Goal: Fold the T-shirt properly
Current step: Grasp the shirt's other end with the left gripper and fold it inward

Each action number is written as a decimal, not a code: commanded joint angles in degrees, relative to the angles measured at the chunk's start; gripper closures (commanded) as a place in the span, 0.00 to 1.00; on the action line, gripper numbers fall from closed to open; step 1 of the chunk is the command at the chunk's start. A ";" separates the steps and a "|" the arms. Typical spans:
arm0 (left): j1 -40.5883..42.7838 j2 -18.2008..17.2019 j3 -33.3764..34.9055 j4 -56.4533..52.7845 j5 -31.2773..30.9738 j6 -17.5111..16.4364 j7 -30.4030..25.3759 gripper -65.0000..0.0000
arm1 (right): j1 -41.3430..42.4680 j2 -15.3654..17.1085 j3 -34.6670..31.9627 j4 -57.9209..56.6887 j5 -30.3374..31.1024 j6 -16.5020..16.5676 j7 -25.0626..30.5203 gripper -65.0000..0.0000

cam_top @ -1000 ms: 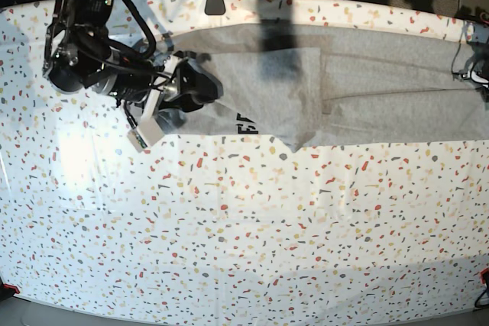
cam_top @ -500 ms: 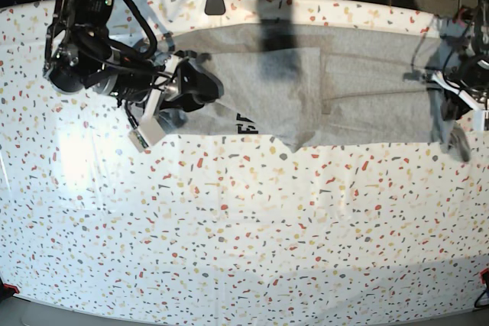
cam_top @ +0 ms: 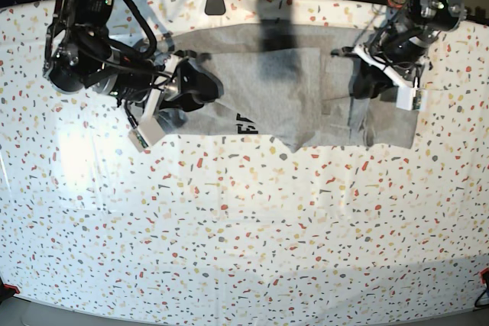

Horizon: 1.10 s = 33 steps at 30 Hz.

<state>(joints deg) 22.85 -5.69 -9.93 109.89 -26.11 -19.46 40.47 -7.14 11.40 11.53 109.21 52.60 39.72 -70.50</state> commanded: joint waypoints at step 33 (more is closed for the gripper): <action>-5.86 -0.37 0.48 1.11 18.53 3.21 -5.88 0.58 | 0.31 7.52 3.80 0.31 -1.49 0.28 -1.36 0.67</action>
<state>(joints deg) 17.43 -5.89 -9.54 109.91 -7.09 -16.29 35.99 -7.49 18.37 15.05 108.92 50.61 39.72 -72.93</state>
